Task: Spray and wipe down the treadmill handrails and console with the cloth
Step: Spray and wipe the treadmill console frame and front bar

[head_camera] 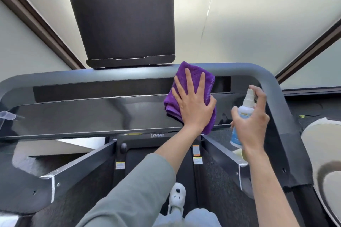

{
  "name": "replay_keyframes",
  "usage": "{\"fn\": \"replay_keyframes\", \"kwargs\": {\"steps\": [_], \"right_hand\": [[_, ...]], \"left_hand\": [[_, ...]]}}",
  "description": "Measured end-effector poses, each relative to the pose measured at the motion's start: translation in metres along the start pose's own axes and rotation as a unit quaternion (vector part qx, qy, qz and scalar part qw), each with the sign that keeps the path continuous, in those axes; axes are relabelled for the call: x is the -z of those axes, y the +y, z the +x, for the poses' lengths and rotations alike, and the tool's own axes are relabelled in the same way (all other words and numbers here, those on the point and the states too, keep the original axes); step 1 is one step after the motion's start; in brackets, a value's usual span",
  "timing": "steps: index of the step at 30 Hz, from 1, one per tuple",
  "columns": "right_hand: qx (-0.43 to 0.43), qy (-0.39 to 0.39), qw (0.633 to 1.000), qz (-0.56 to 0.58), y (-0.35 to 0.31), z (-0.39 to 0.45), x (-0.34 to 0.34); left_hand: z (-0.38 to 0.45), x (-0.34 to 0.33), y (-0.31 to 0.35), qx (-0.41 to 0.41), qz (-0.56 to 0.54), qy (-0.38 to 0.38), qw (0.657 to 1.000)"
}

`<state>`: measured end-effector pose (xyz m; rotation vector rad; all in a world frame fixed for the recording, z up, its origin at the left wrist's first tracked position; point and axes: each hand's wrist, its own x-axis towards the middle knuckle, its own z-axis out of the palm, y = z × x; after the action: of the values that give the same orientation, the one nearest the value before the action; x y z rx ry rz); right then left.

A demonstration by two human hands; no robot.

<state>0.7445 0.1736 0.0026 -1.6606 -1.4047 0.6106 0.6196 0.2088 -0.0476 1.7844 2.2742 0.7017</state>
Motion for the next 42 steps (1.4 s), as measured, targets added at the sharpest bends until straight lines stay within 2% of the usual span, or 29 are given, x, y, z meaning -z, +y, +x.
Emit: {"fn": "replay_keyframes", "kwargs": {"steps": [5,10,12,17,21,26,36,42], "right_hand": [[-0.005,0.03,1.0,0.001,0.007,0.0,0.02],[0.008,0.052,0.999,-0.012,0.003,0.002,0.025],[0.026,0.055,0.998,-0.012,0.0,0.0,0.021],[-0.001,0.029,1.0,0.005,-0.005,-0.002,0.01],[0.003,0.02,1.0,0.016,-0.007,-0.002,0.001],[-0.013,0.033,0.999,0.007,0.003,0.002,0.002],[-0.039,0.117,0.992,-0.036,0.035,-0.001,0.053],[-0.048,0.15,0.987,-0.035,0.037,-0.009,0.073]], "left_hand": [[0.0,-0.025,0.059,-0.081,0.012,-0.071,0.994],[0.004,-0.012,0.032,-0.122,0.045,-0.062,0.99],[0.003,0.0,0.01,-0.115,0.05,-0.051,0.991],[-0.004,0.028,-0.051,-0.056,0.068,-0.009,0.996],[-0.007,0.038,-0.068,-0.038,0.024,0.001,0.999],[-0.008,0.026,-0.044,-0.038,0.056,0.011,0.998],[0.003,-0.017,0.03,-0.142,0.08,-0.04,0.986],[-0.002,-0.045,0.09,-0.195,0.04,-0.08,0.977]]}}
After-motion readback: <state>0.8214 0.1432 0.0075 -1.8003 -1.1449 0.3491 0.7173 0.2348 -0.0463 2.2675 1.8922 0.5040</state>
